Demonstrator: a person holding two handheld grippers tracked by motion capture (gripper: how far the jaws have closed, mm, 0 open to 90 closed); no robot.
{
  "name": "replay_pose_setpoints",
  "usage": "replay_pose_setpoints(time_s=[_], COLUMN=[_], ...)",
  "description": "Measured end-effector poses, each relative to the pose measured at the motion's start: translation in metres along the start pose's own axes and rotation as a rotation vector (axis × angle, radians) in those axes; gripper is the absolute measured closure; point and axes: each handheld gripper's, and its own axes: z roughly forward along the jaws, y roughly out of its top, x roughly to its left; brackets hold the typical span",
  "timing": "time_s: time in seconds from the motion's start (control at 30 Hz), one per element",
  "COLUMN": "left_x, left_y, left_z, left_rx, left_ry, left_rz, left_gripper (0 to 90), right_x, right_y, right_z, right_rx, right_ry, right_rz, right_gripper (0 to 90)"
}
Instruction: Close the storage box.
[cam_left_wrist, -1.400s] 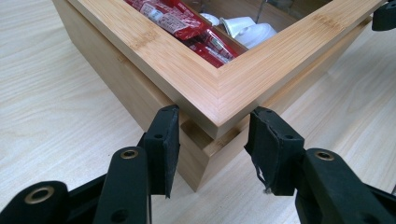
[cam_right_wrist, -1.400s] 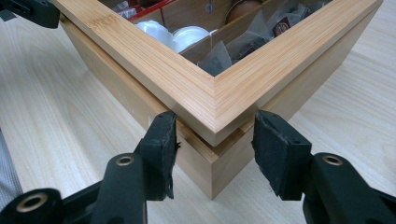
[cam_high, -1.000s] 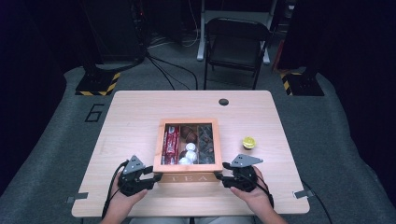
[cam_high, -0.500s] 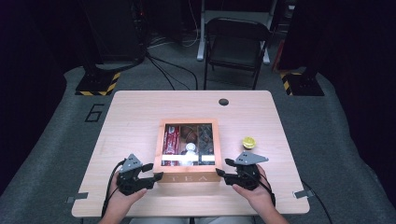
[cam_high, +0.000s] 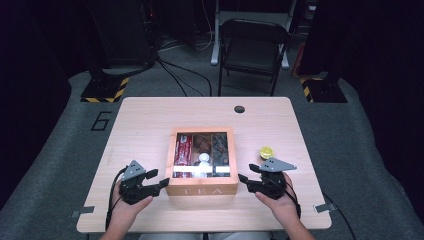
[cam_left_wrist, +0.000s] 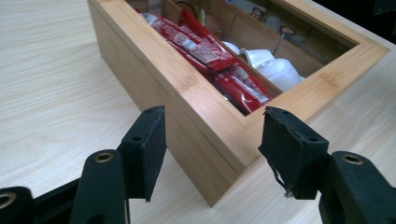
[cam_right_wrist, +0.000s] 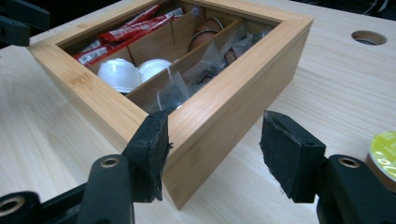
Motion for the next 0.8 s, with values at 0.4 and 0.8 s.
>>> replay_pose_setpoints(time_s=[0.4, 0.8], left_x=[0.023, 0.039], left_y=[-0.005, -0.013], left_z=[-0.002, 0.007], left_rx=[0.007, 0.040], left_ry=[0.092, 0.132], left_rz=[-0.036, -0.034], left_gripper=[40.1, 40.1], right_x=[-0.021, -0.033], right_y=[-0.006, -0.020], right_z=[-0.002, 0.013], right_rx=[0.011, 0.065], right_ry=[-0.087, -0.068], right_rz=[0.020, 0.076], right_gripper=[41.3, 41.4])
